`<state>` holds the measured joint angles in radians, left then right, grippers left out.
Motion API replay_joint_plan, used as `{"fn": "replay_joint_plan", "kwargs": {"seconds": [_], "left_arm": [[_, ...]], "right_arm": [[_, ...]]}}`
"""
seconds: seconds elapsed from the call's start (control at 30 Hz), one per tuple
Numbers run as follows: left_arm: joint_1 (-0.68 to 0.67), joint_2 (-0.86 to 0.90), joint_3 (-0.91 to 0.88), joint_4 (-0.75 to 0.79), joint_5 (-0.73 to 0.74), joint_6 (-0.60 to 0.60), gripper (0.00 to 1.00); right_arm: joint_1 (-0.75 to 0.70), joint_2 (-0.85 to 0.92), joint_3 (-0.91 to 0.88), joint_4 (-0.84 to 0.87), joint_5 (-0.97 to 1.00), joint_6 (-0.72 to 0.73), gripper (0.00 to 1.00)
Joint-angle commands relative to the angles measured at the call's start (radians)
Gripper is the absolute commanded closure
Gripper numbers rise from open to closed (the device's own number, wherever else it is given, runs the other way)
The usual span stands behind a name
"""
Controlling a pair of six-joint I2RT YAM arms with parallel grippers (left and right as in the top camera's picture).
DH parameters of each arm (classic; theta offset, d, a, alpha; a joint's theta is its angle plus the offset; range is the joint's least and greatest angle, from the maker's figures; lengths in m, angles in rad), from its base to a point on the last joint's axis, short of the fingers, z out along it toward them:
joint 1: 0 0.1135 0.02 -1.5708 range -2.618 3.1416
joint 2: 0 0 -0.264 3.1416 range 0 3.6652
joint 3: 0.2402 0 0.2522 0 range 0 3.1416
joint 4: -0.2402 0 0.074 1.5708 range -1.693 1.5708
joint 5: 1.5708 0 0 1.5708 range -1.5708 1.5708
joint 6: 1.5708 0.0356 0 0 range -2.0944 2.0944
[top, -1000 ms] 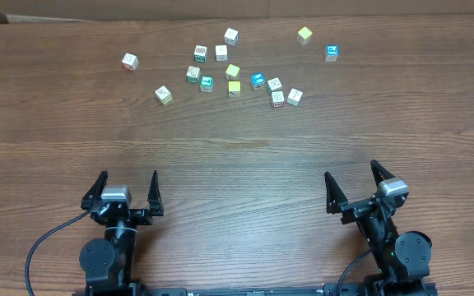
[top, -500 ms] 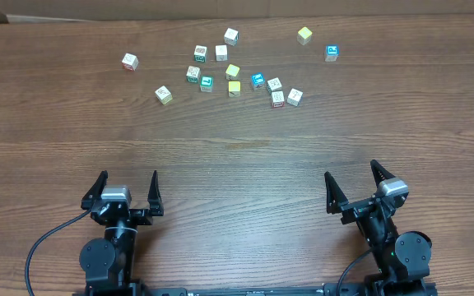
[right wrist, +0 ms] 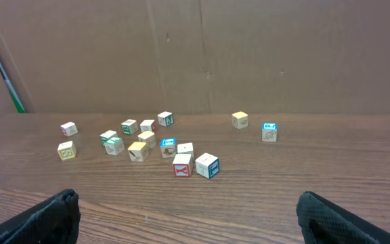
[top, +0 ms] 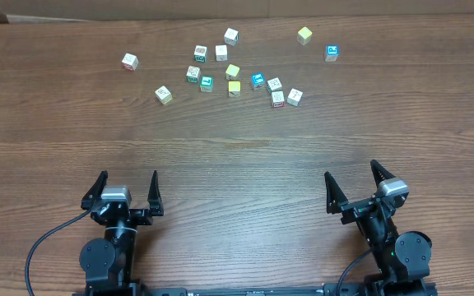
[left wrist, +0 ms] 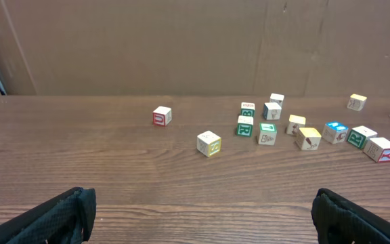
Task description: Form a circle
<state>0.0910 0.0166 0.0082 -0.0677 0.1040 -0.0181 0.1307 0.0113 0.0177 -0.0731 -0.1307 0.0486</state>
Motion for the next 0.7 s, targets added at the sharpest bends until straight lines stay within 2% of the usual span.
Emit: {"fn": "replay_joint_plan", "kwargs": {"seconds": [0.0, 0.4, 0.67], "left_arm": [[-0.007, -0.012, -0.003, -0.003, -0.01, 0.023, 0.0], [-0.006, -0.012, -0.003, 0.021, -0.01, 0.023, 0.0], [-0.006, -0.012, 0.056, 0.147, 0.106, -0.013, 0.01]], "right_arm": [[-0.005, -0.008, -0.01, 0.003, 0.002, -0.005, 0.0], [-0.005, -0.008, -0.01, 0.003, 0.002, -0.005, 0.0], [-0.005, -0.008, -0.01, 0.003, 0.002, -0.005, 0.0]]}}
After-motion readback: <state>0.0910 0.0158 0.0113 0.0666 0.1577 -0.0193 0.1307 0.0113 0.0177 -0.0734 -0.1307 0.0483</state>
